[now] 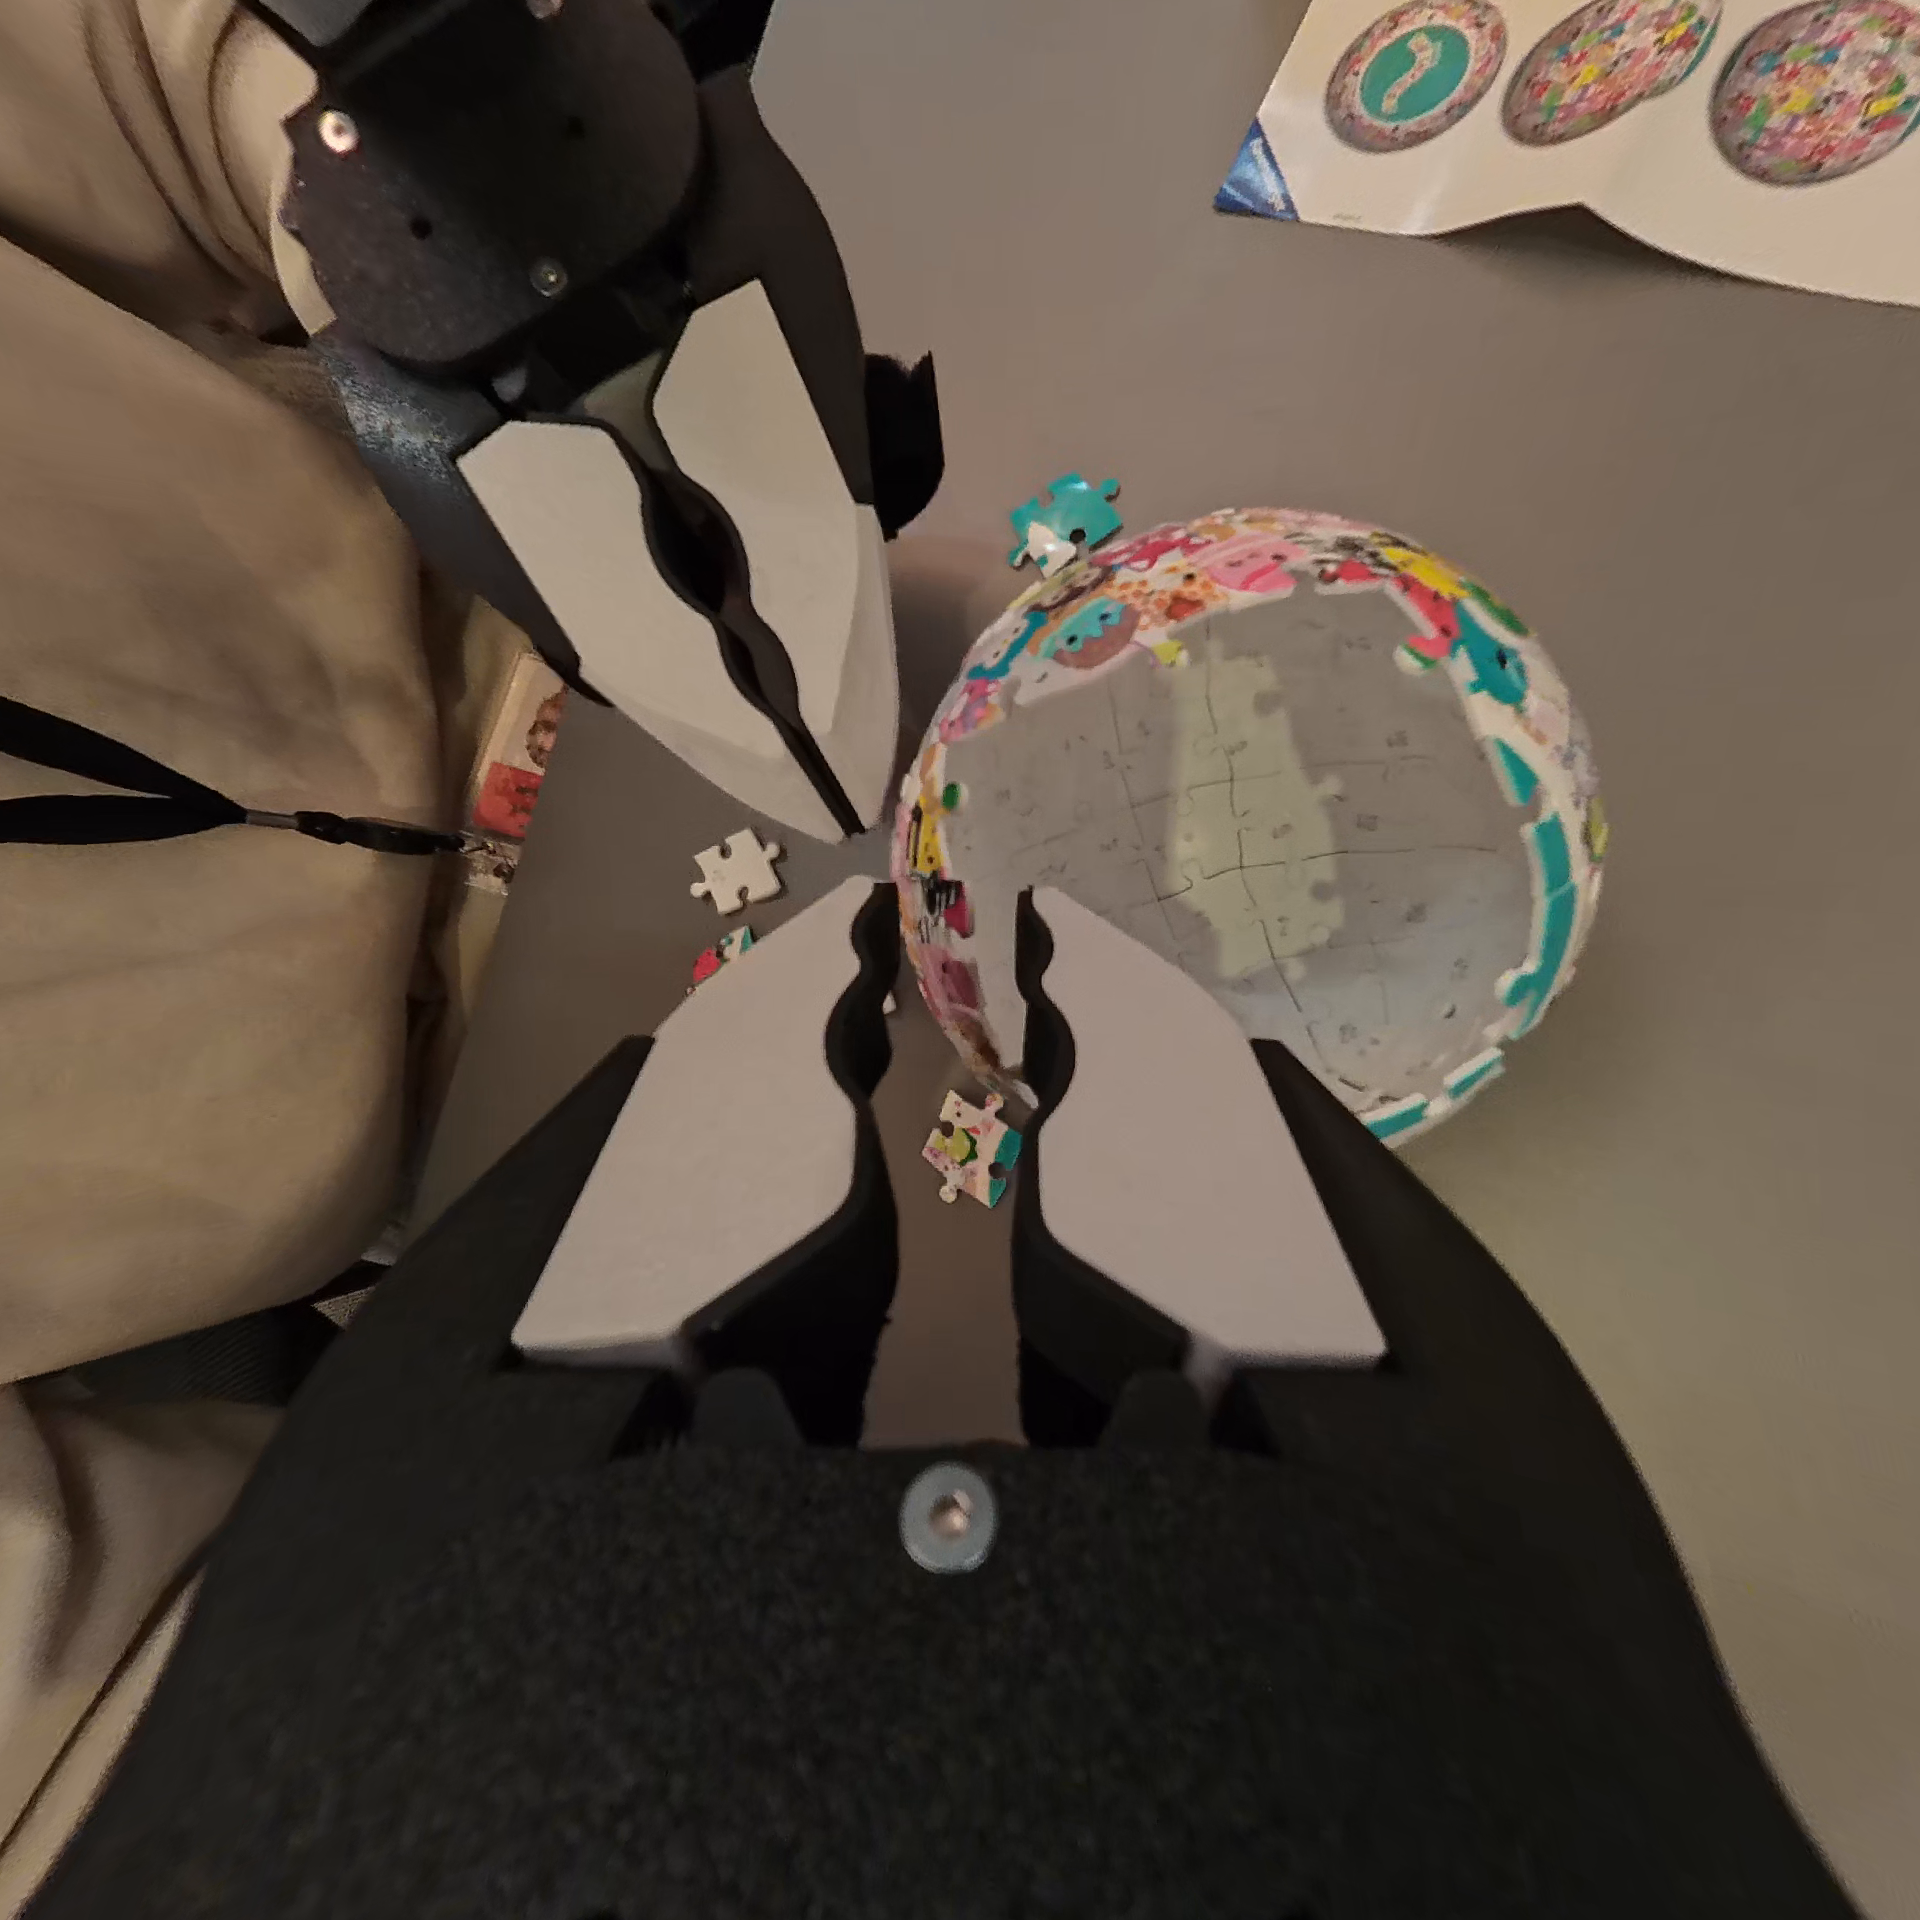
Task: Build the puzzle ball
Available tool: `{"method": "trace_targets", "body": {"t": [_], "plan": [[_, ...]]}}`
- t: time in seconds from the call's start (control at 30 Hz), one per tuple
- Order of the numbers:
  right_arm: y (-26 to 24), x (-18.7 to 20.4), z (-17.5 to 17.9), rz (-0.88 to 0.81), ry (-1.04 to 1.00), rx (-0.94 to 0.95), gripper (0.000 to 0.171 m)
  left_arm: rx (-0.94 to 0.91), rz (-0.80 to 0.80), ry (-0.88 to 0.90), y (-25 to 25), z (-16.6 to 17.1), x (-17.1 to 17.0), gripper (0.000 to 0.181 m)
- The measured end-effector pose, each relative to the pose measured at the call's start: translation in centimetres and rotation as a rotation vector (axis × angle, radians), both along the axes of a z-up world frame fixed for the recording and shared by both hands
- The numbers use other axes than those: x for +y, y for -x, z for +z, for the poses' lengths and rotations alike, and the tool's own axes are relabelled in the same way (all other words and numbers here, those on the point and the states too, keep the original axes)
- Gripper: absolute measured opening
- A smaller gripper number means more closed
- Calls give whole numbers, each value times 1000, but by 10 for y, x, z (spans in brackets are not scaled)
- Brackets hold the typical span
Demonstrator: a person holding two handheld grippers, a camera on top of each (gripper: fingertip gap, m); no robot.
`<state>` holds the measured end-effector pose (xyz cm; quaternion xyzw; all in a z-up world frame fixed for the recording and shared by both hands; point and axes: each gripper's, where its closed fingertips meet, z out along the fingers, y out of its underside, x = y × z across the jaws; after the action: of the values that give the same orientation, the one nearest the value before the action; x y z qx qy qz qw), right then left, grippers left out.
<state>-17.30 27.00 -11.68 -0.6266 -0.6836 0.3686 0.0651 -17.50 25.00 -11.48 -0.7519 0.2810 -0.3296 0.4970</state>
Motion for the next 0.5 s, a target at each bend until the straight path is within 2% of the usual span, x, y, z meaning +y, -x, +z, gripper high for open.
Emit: {"method": "trace_targets", "body": {"t": [0.2,0.5], "plan": [[10,0,20,7,-5,103,24,0,14,2,8,-2,-3,0],[20,0,2,31,-97,8,24,-34,42,47,41,-8,-5,1]]}}
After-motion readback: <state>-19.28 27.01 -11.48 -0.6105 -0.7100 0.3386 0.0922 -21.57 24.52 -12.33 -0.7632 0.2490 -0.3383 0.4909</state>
